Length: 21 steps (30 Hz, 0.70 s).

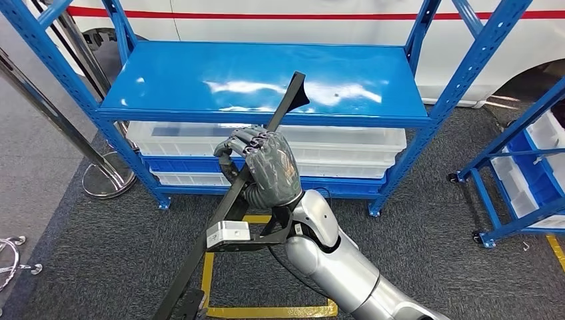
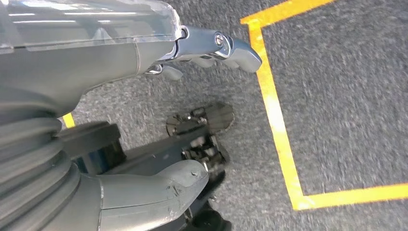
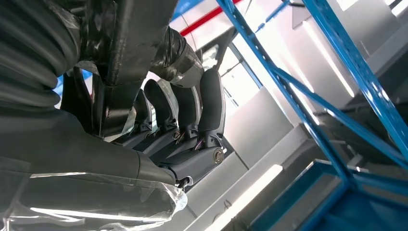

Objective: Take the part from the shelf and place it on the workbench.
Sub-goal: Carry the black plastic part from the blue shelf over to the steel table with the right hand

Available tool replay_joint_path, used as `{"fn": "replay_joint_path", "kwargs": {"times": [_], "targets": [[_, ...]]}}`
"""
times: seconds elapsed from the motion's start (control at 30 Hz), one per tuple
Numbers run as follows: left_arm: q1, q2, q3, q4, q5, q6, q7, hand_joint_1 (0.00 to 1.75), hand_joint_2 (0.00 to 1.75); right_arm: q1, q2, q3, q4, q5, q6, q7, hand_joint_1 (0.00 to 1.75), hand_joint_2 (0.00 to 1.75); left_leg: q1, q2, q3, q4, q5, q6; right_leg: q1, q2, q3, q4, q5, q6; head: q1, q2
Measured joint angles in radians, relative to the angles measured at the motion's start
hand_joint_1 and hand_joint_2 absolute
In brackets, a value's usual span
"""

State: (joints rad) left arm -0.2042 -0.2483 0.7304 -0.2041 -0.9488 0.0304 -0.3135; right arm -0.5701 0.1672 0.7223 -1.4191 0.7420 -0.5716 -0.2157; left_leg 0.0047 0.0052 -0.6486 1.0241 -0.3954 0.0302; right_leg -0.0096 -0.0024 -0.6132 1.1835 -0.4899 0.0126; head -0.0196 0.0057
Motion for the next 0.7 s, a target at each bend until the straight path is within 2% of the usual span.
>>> {"fn": "replay_joint_path", "kwargs": {"times": [0.07,0.1,0.13,0.17,0.23,0.27,0.3,0.33,0.37,0.4,0.43,0.47,0.5,0.53,0.6,0.63,0.67,0.7], "targets": [[0.000,-0.002,0.000,0.000,-0.002,0.000,-0.001,0.00,1.75,0.000,0.000,0.000,-0.006,0.001,-0.001,0.002,1.75,1.75,-0.001,-0.001,-0.014,-0.005,0.030,-0.017,0.007,0.001,0.080,-0.128,-0.016,-0.018,0.000,0.000],[0.001,-0.003,0.000,0.000,-0.003,0.000,-0.001,0.00,1.75,0.001,0.000,0.000,-0.009,0.002,-0.001,0.003,1.75,1.75,-0.001,-0.001,-0.021,-0.005,0.033,-0.026,0.008,-0.001,0.092,-0.165,-0.016,-0.028,0.000,0.000],[0.002,-0.003,0.000,0.000,-0.003,0.000,-0.001,0.00,1.75,0.001,0.000,0.000,-0.010,0.003,-0.001,0.004,1.75,1.75,0.000,-0.002,-0.030,0.007,0.014,-0.033,0.006,-0.003,0.082,-0.169,-0.003,-0.037,-0.001,0.000],[0.003,-0.003,0.000,0.000,-0.003,0.000,-0.001,0.00,1.75,0.002,0.000,0.000,-0.011,0.005,-0.001,0.004,1.75,1.75,0.002,-0.002,-0.043,0.038,-0.025,-0.038,0.003,-0.005,0.070,-0.171,0.010,-0.044,-0.001,0.000],[0.002,-0.003,0.000,0.000,-0.002,0.001,-0.001,0.00,1.75,0.002,0.000,0.000,-0.013,0.011,-0.001,0.005,1.75,1.75,0.005,-0.003,-0.077,0.159,-0.129,-0.048,0.003,-0.007,0.038,-0.169,0.035,-0.052,-0.002,0.000],[0.001,-0.003,0.000,0.000,0.000,0.001,-0.001,0.00,1.75,0.003,0.000,0.000,-0.014,0.014,0.000,0.005,1.75,1.75,0.007,-0.002,-0.089,0.227,-0.162,-0.051,0.004,-0.008,0.020,-0.166,0.047,-0.052,-0.001,0.000],[0.000,-0.003,0.000,0.000,0.002,0.002,-0.002,0.00,1.75,0.003,0.000,0.000,-0.014,0.016,0.000,0.005,1.75,1.75,0.007,-0.002,-0.092,0.277,-0.171,-0.054,0.004,-0.008,0.002,-0.163,0.059,-0.052,-0.001,0.000],[-0.001,-0.003,0.000,0.000,0.004,0.003,-0.002,0.00,1.75,0.003,0.000,0.000,-0.014,0.017,0.001,0.005,1.75,1.75,0.008,-0.002,-0.079,0.295,-0.154,-0.056,0.003,-0.009,-0.017,-0.160,0.071,-0.050,-0.001,0.000],[-0.002,-0.003,0.000,0.000,0.008,0.004,-0.003,0.00,1.75,0.004,0.000,0.000,-0.014,0.017,0.002,0.006,1.75,1.75,0.009,-0.002,-0.048,0.277,-0.125,-0.057,0.003,-0.009,-0.035,-0.156,0.082,-0.048,-0.001,0.000],[-0.004,-0.002,0.000,0.000,0.011,0.005,-0.004,0.00,1.75,0.004,0.000,0.001,-0.015,0.018,0.004,0.006,1.75,1.75,0.010,-0.002,-0.001,0.226,-0.100,-0.057,0.002,-0.009,-0.050,-0.153,0.093,-0.044,-0.002,0.000],[-0.007,-0.002,0.000,0.000,0.013,0.005,-0.005,0.00,1.75,0.003,0.000,0.001,-0.017,0.018,0.005,0.006,1.75,1.75,0.009,-0.003,0.058,0.152,-0.094,-0.056,0.003,-0.009,-0.064,-0.150,0.104,-0.040,-0.002,0.000],[-0.010,-0.002,0.000,-0.001,0.015,0.006,-0.006,0.00,1.75,0.003,0.001,0.001,-0.021,0.018,0.007,0.007,1.75,1.75,0.008,-0.004,0.109,0.077,-0.104,-0.052,0.004,-0.009,-0.074,-0.147,0.113,-0.035,-0.001,0.000],[-0.012,-0.003,0.000,-0.001,0.015,0.006,-0.008,0.00,1.75,0.003,0.002,0.002,-0.023,0.018,0.009,0.007,1.75,1.75,0.006,-0.006,0.144,0.021,-0.117,-0.047,0.005,-0.010,-0.079,-0.148,0.124,-0.030,-0.001,0.000],[-0.014,-0.003,0.000,-0.002,0.015,0.006,-0.009,0.00,1.75,0.002,0.002,0.003,-0.026,0.018,0.010,0.006,1.75,1.75,0.003,-0.007,0.160,-0.012,-0.129,-0.041,0.006,-0.010,-0.081,-0.151,0.135,-0.025,-0.001,0.000],[-0.013,-0.003,0.000,-0.002,0.015,0.007,-0.010,0.00,1.75,0.002,0.002,0.006,-0.028,0.018,0.012,0.006,1.75,1.75,0.004,-0.006,0.151,-0.024,-0.115,-0.026,0.006,-0.009,-0.084,-0.158,0.150,-0.014,-0.001,0.000],[-0.013,-0.003,0.000,-0.002,0.016,0.007,-0.010,0.00,1.75,0.002,0.002,0.006,-0.028,0.018,0.012,0.007,1.75,1.75,0.005,-0.005,0.143,-0.025,-0.104,-0.018,0.005,-0.007,-0.091,-0.151,0.136,-0.008,-0.001,0.000],[-0.013,-0.004,0.000,-0.002,0.016,0.007,-0.010,0.00,1.75,0.002,0.002,0.007,-0.029,0.018,0.013,0.007,1.75,1.75,0.007,-0.002,0.132,-0.027,-0.092,-0.008,0.005,-0.005,-0.101,-0.126,0.101,-0.004,0.000,0.000],[-0.014,-0.004,0.000,-0.002,0.017,0.007,-0.010,0.00,1.75,0.002,0.002,0.007,-0.029,0.018,0.013,0.007,1.75,1.75,0.008,0.000,0.121,-0.028,-0.080,-0.001,0.003,-0.003,-0.115,-0.079,0.048,0.000,0.000,0.000]]}}
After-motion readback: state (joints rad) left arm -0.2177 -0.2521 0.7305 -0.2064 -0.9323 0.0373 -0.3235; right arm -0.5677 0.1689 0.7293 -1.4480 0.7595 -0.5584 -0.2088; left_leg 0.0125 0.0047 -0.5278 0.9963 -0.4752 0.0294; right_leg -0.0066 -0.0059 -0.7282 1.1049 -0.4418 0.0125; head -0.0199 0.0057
